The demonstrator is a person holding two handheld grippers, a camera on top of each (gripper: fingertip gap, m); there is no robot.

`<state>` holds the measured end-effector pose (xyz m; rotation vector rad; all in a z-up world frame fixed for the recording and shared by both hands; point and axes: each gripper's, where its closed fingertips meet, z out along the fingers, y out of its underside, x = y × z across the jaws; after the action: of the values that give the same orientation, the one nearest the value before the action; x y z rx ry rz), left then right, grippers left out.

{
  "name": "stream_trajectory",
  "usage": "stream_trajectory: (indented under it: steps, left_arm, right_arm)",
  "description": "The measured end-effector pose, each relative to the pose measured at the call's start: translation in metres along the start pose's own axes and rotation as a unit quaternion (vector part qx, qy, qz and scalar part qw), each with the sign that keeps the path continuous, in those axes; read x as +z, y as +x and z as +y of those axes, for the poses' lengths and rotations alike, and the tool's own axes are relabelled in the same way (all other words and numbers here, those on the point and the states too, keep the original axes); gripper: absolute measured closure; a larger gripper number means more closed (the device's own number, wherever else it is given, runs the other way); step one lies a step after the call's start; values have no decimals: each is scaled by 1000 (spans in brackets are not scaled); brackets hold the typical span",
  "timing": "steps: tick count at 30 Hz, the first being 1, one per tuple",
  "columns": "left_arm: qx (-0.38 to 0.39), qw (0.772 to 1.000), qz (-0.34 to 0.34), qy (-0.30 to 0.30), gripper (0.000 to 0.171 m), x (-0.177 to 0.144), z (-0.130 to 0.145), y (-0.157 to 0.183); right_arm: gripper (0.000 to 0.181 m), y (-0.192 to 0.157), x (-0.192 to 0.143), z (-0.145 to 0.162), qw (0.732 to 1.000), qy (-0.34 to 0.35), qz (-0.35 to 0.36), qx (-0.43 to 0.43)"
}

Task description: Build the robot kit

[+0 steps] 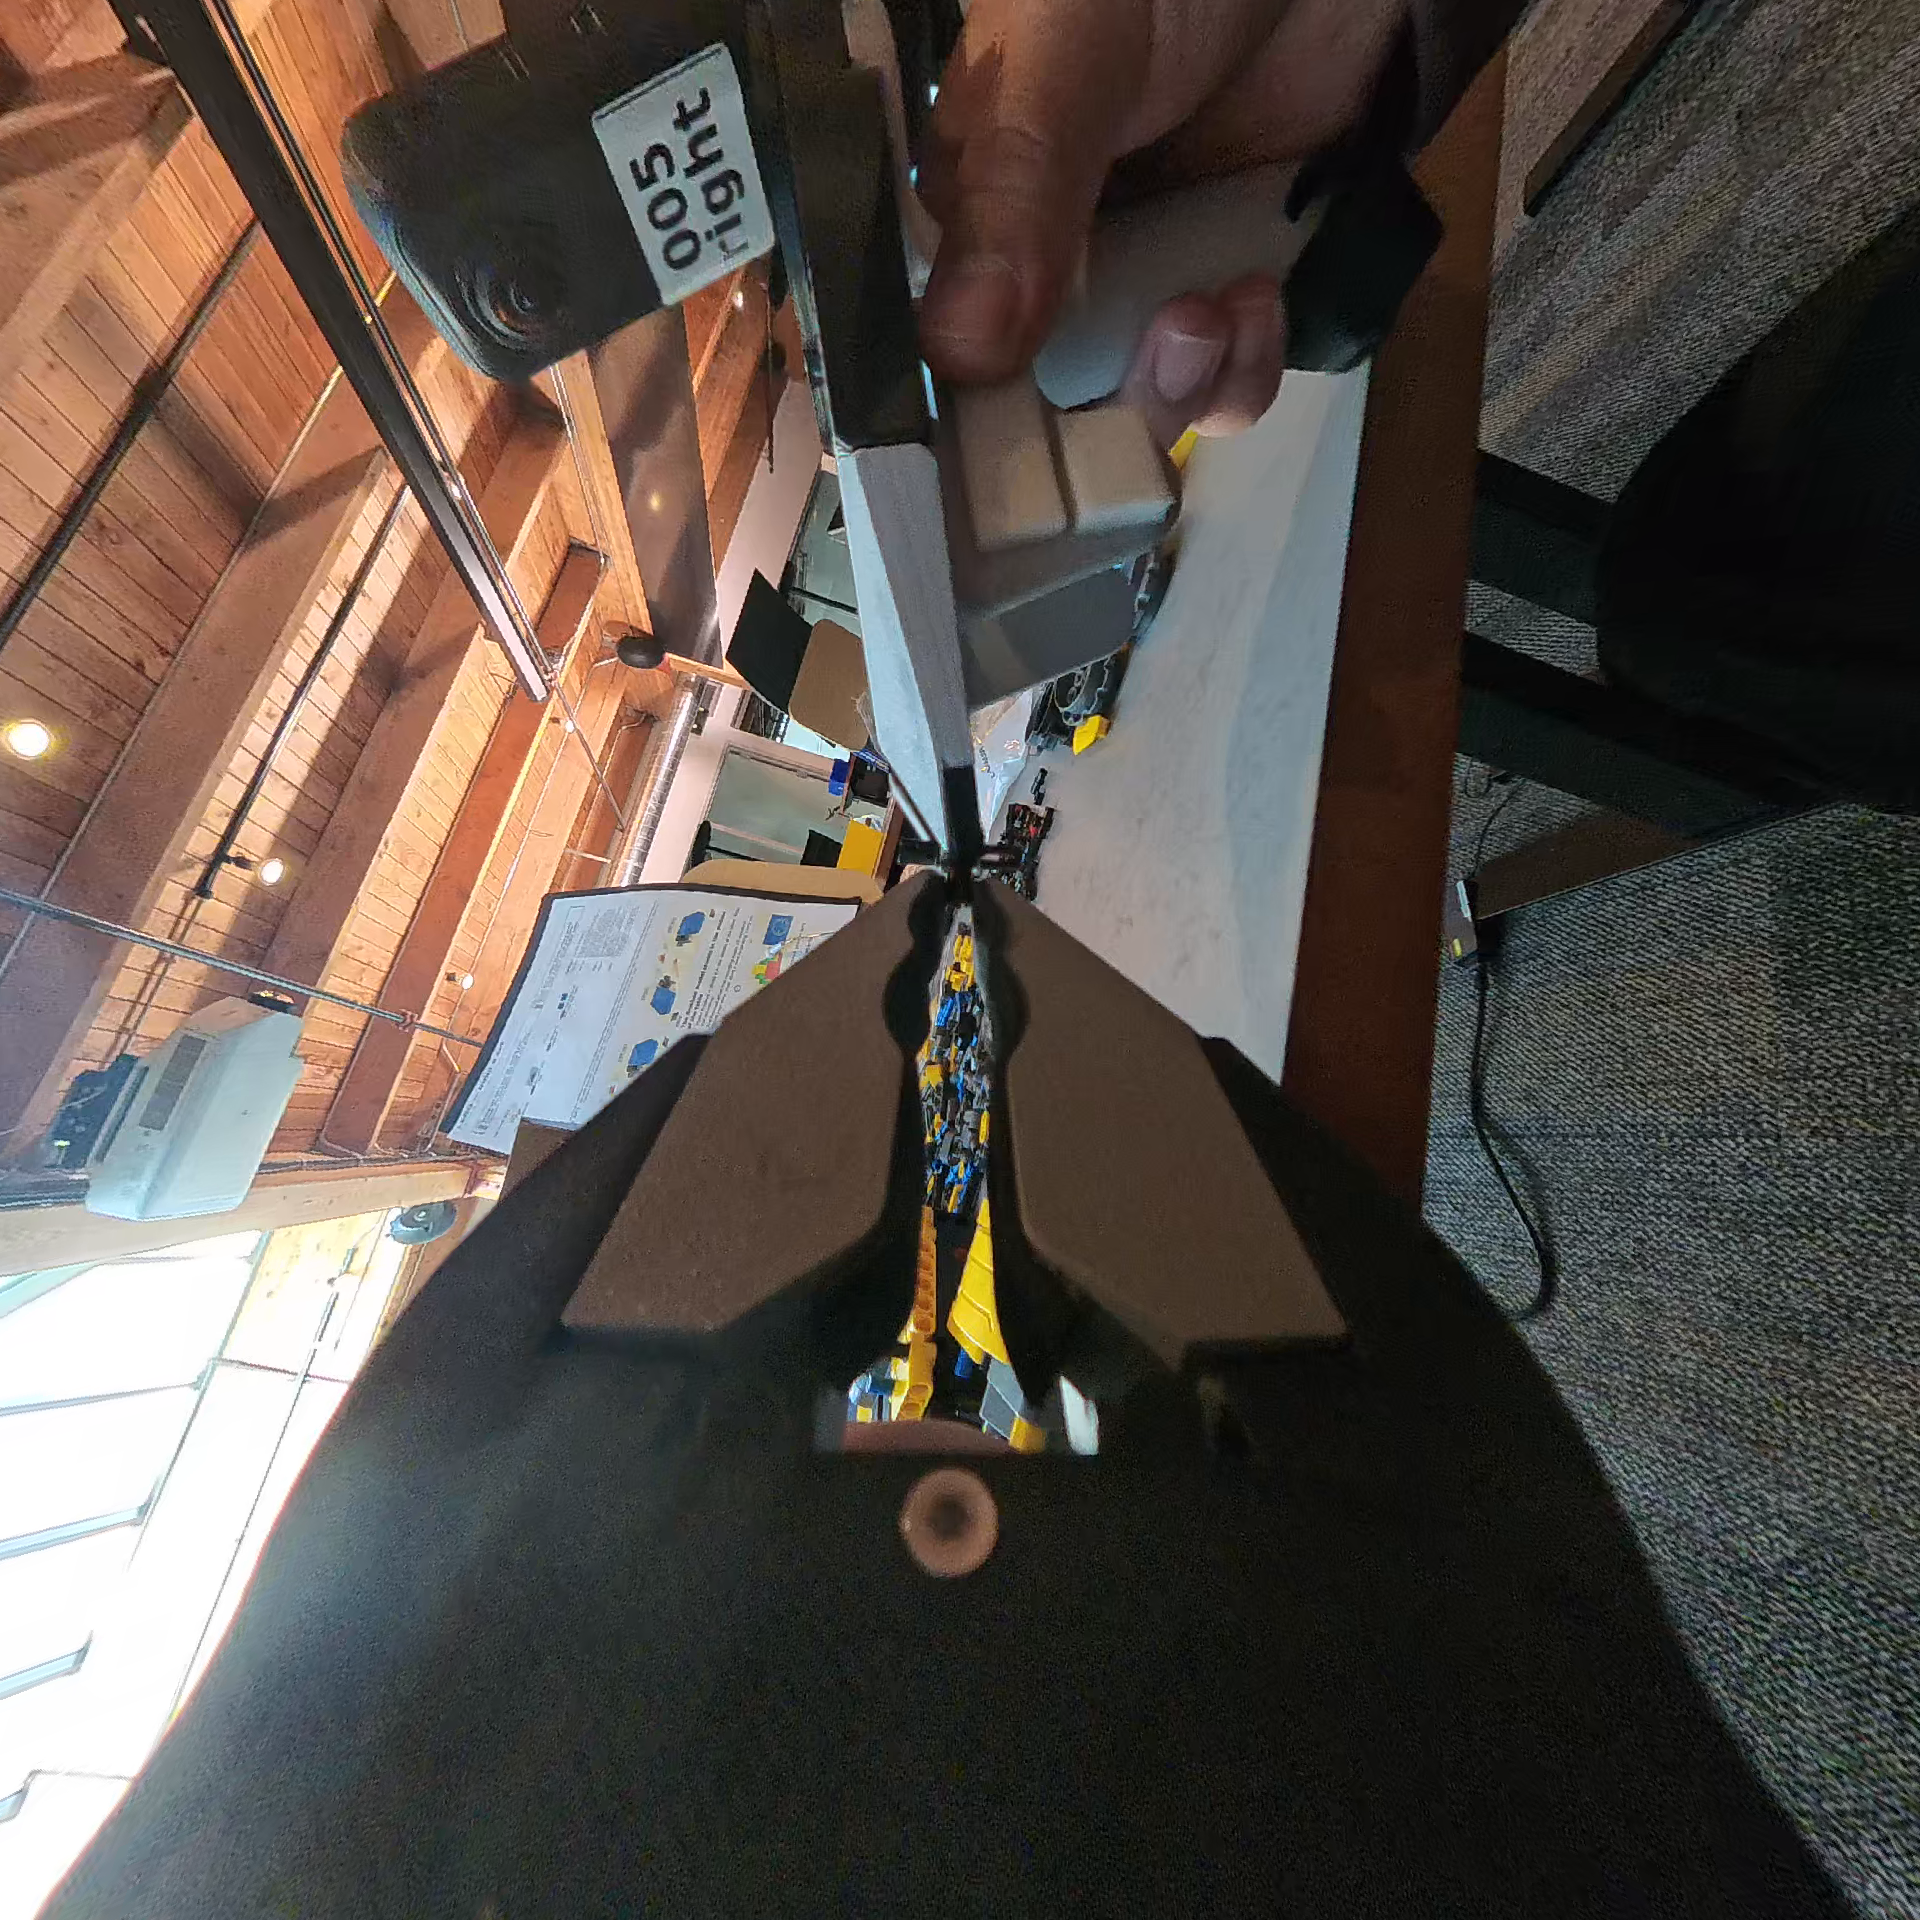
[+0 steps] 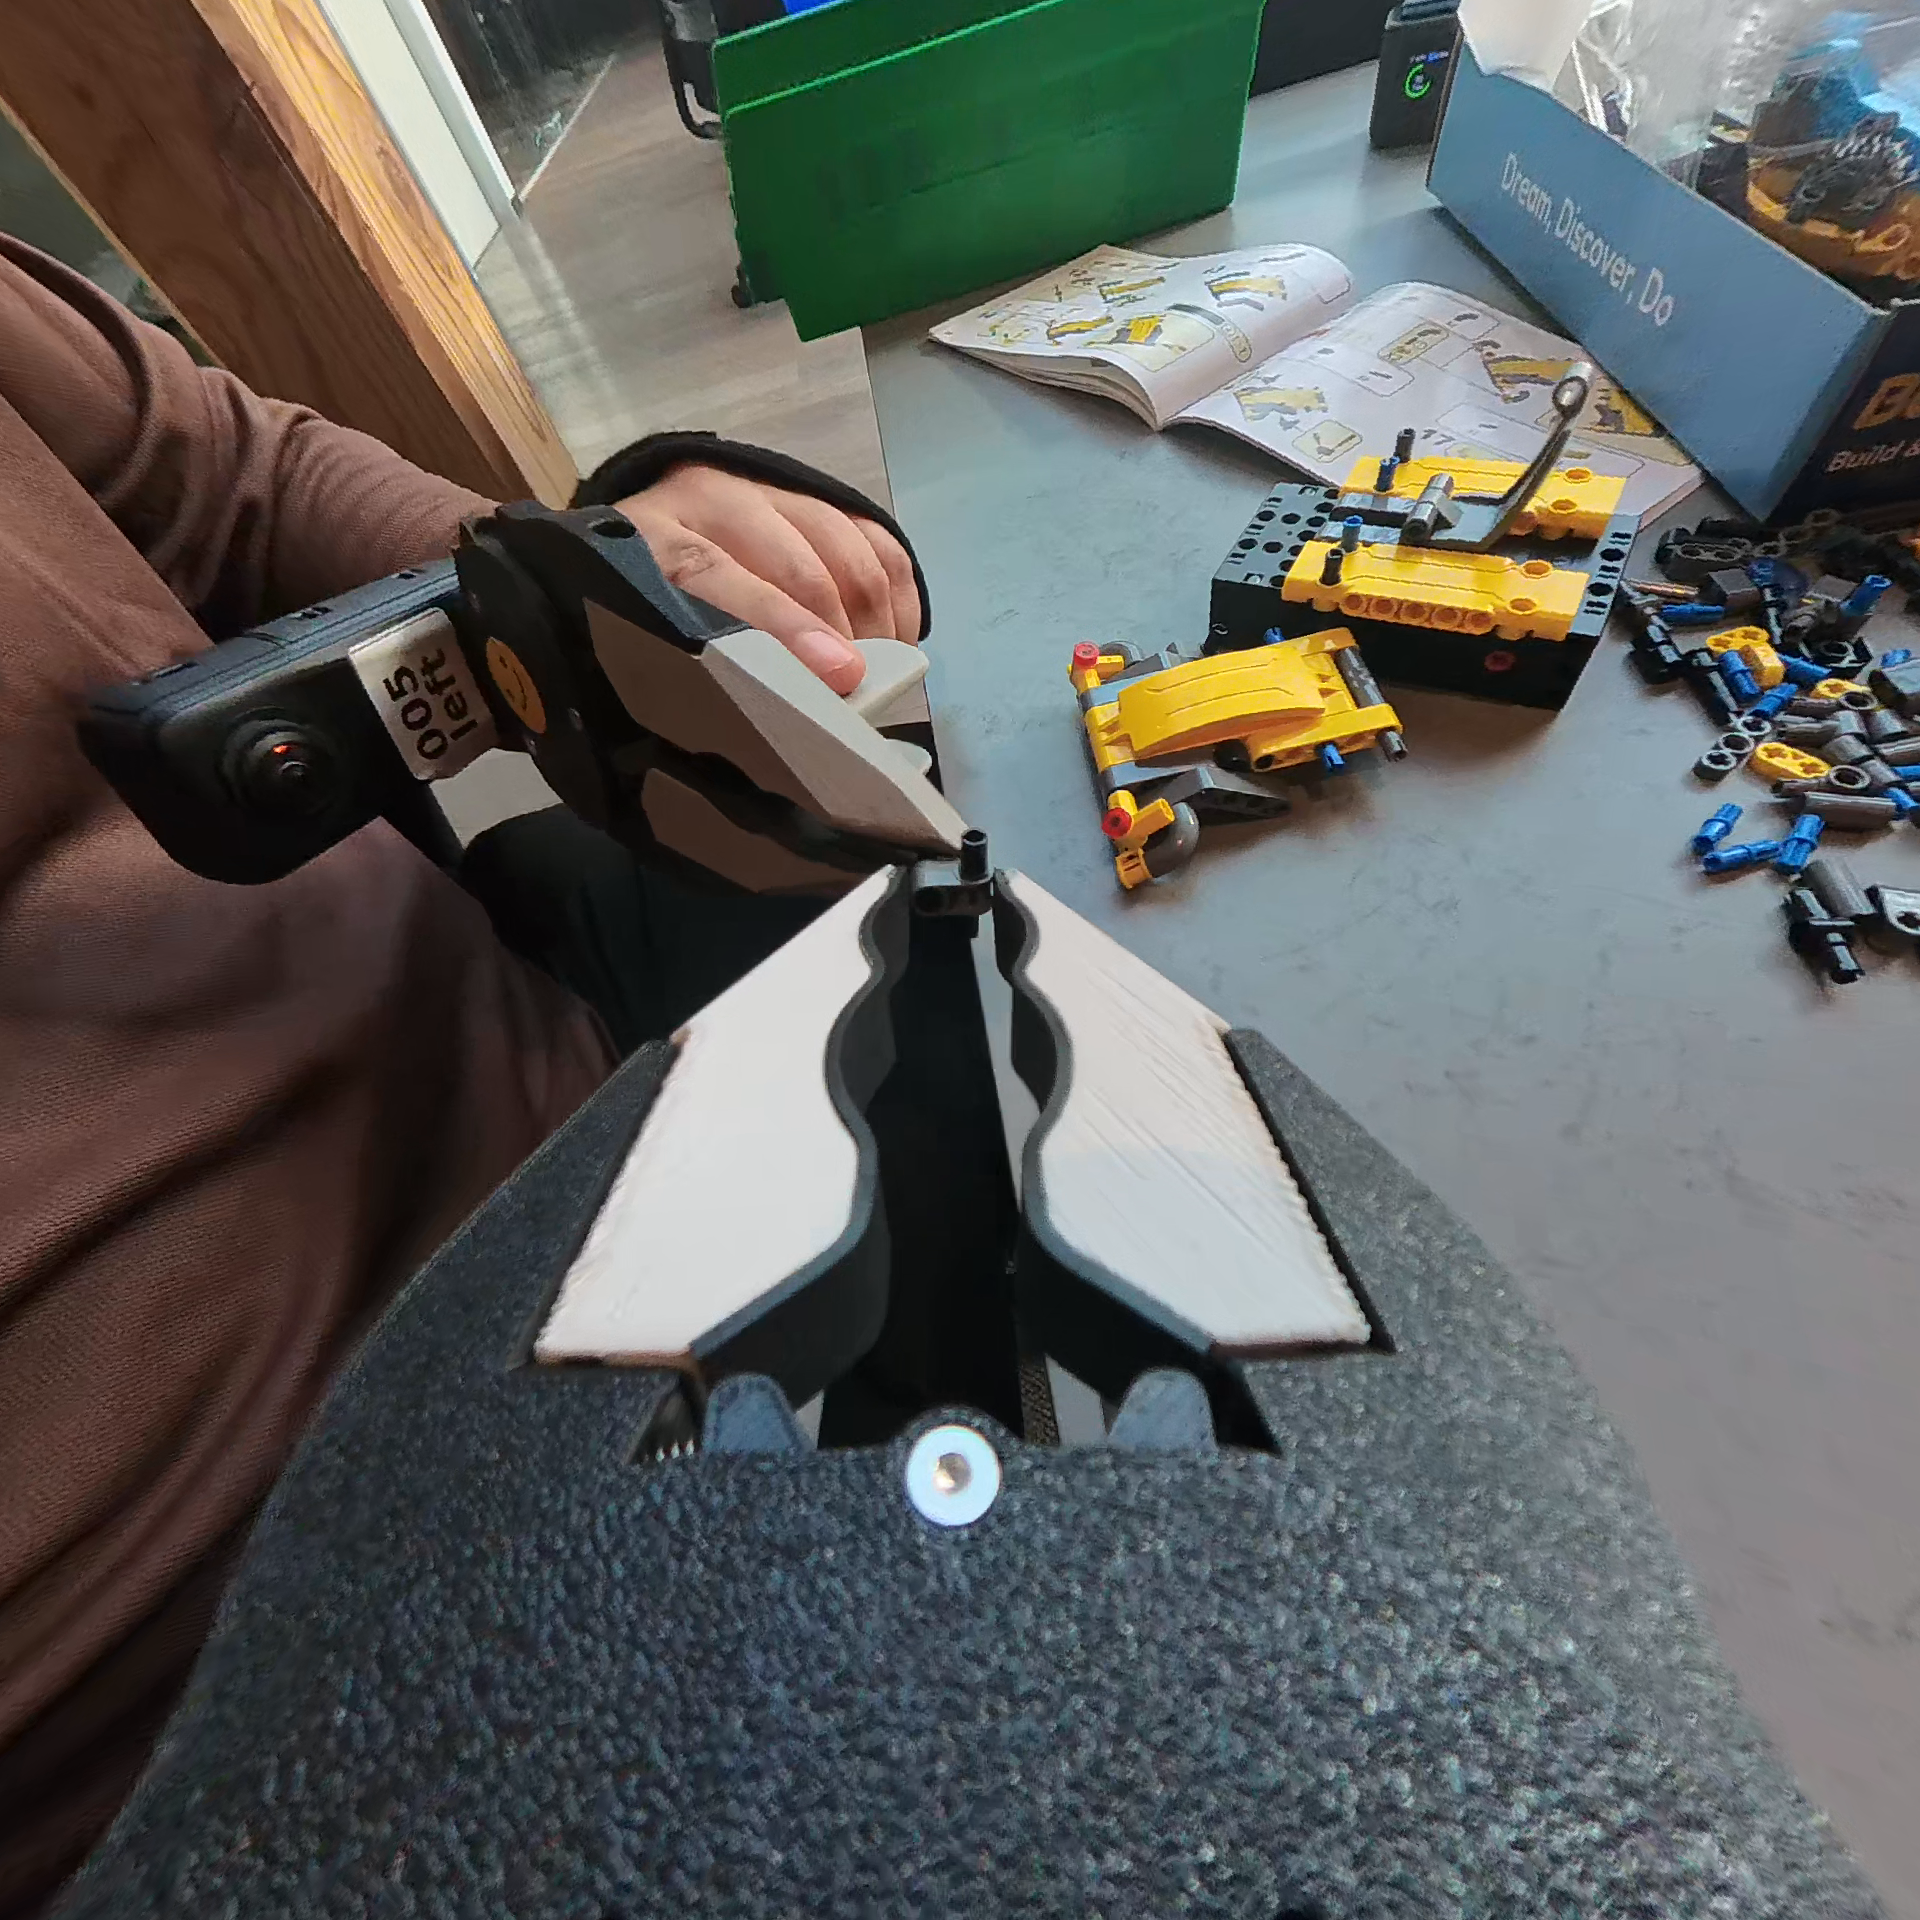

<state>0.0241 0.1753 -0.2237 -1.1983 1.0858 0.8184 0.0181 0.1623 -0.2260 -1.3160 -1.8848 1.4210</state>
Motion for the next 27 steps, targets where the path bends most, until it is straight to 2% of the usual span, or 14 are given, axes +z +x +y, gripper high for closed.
stream_trajectory:
  steps: [4, 7, 8, 10, 12, 15, 17, 19, 21, 24, 27]
  left_arm:
    - [-66, 998, 7, 4, 169, -1, 1, -4]
    - [-162, 987, 18, 10, 154, -5, 6, -15]
    - [-203, 979, 18, 11, 143, -6, 9, -21]
    - [-284, 958, 39, -17, 130, -6, 26, -28]
    - [-368, 922, 98, -64, 111, -7, 47, -22]
    - [-452, 872, 138, -124, 104, -16, 74, -19]
    - [-490, 847, 144, -151, 107, -25, 87, -20]
    - [-518, 821, 151, -186, 104, -33, 100, -16]
    - [-533, 809, 142, -204, 106, -38, 109, -13]
    - [-553, 786, 154, -230, 105, -41, 115, -2]
    - [-563, 770, 166, -252, 105, -40, 118, 8]
  right_arm:
    - [170, 2, -1, -4, 1000, 10, 9, -12]
    - [170, 11, -4, -3, 998, 12, 39, -38]
    - [170, 14, -5, -2, 998, 12, 50, -47]
    - [170, 19, -7, -1, 995, 15, 71, -65]
    - [170, 25, -8, 0, 992, 14, 93, -80]
    - [169, 34, -7, 5, 989, -2, 117, -90]
    - [169, 41, -7, 9, 988, -13, 129, -82]
    - [169, 46, -6, 8, 992, -5, 122, -39]
    - [169, 41, -8, -3, 996, 47, 56, 57]
    - [170, 41, -23, -26, 963, 146, -57, 218]
    - [170, 47, -37, -34, 940, 187, -91, 269]
